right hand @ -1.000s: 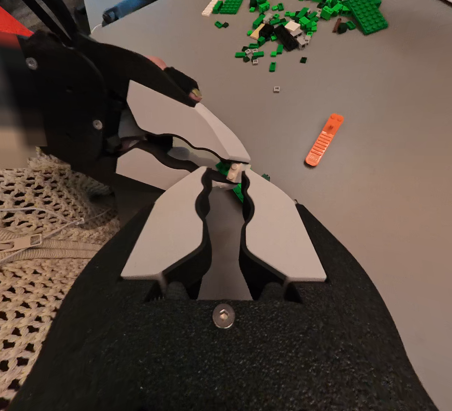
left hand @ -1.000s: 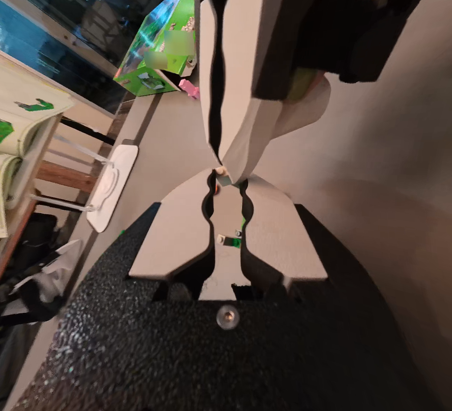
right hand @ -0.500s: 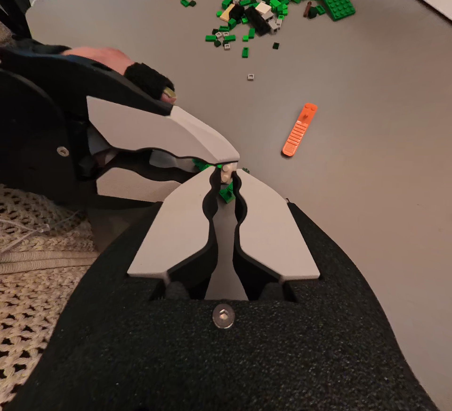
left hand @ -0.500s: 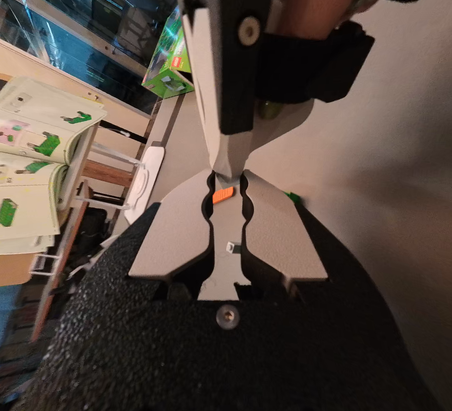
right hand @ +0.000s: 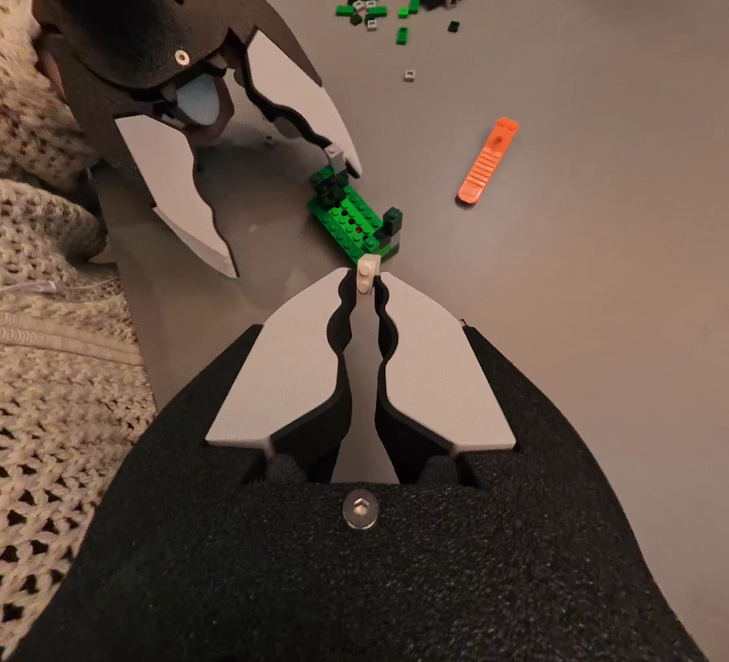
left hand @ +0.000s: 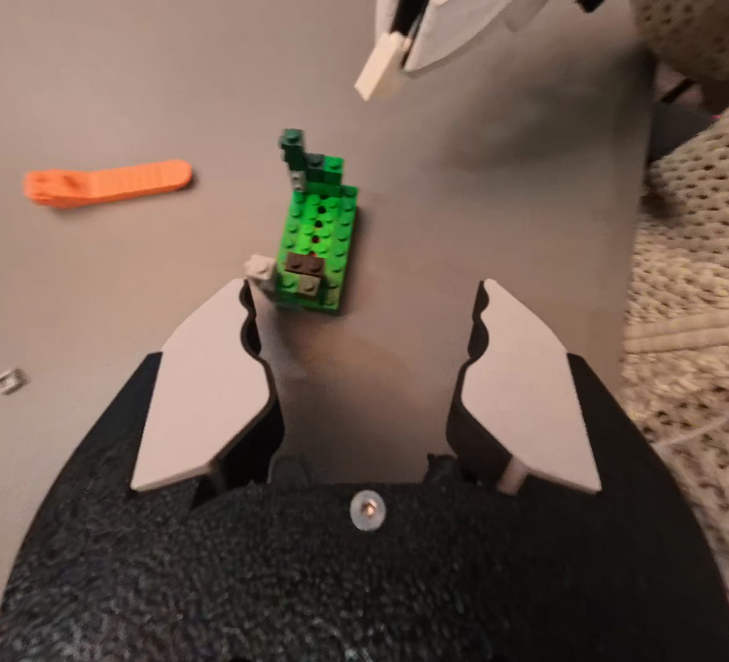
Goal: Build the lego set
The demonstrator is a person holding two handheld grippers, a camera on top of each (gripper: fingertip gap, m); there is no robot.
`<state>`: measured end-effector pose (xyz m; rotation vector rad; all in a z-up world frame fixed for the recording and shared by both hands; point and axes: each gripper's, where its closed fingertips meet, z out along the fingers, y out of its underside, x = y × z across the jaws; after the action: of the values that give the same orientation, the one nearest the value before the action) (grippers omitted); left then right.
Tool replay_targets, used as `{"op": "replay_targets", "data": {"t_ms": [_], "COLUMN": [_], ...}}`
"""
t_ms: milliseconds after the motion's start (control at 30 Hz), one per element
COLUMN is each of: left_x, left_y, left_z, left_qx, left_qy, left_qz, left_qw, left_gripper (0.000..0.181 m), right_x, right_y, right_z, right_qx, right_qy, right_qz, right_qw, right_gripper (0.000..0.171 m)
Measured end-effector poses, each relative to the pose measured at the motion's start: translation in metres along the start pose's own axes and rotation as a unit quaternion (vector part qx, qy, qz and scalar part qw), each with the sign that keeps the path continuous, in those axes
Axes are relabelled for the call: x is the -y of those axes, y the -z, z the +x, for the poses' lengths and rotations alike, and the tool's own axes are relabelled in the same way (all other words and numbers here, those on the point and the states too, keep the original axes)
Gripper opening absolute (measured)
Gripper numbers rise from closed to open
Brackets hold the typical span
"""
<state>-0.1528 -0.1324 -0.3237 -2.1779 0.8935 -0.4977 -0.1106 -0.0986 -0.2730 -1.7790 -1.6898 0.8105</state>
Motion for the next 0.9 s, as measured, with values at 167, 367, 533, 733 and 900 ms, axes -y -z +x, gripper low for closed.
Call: {"op": "replay_targets", "data": {"t_ms": [167, 367, 533, 733, 900], "left_x": [0.006, 0.011, 0.024, 0.024, 0.017], "left_y": [-0.007, -0.018, -0.01, -0.011, -0.015], "left_z": [0.04, 0.073, 0.045, 0.028, 0.029], "left_qx": [-0.059, -0.12, -0.091, -0.079, -0.086], "left_qy": [0.001, -0.043, -0.056, -0.058, -0.057], "left_qz": [-0.015, -0.021, 0.015, 0.02, 0.012], "left_qw": [0.998, 0.992, 0.994, 0.995, 0.995], "left_gripper": [0.099, 0.098, 0.089, 0.088, 0.088], "right_x": [-0.006, -0.026, -0.03, -0.032, -0.03], "right_y": [0.001, 0.006, -0.001, -0.014, -0.015], "right_z": [-0.005, -0.004, -0.01, -0.013, -0.013], "right_qx": [-0.015, -0.019, -0.004, 0.012, 0.022], "right_qy": [0.04, 0.068, 0.106, 0.143, 0.139], "right_qz": [-0.003, -0.068, -0.12, -0.161, -0.16], "right_qw": [0.999, 0.995, 0.987, 0.977, 0.977], "right_gripper": [0.008, 0.008, 0.008, 0.008, 0.008]}}
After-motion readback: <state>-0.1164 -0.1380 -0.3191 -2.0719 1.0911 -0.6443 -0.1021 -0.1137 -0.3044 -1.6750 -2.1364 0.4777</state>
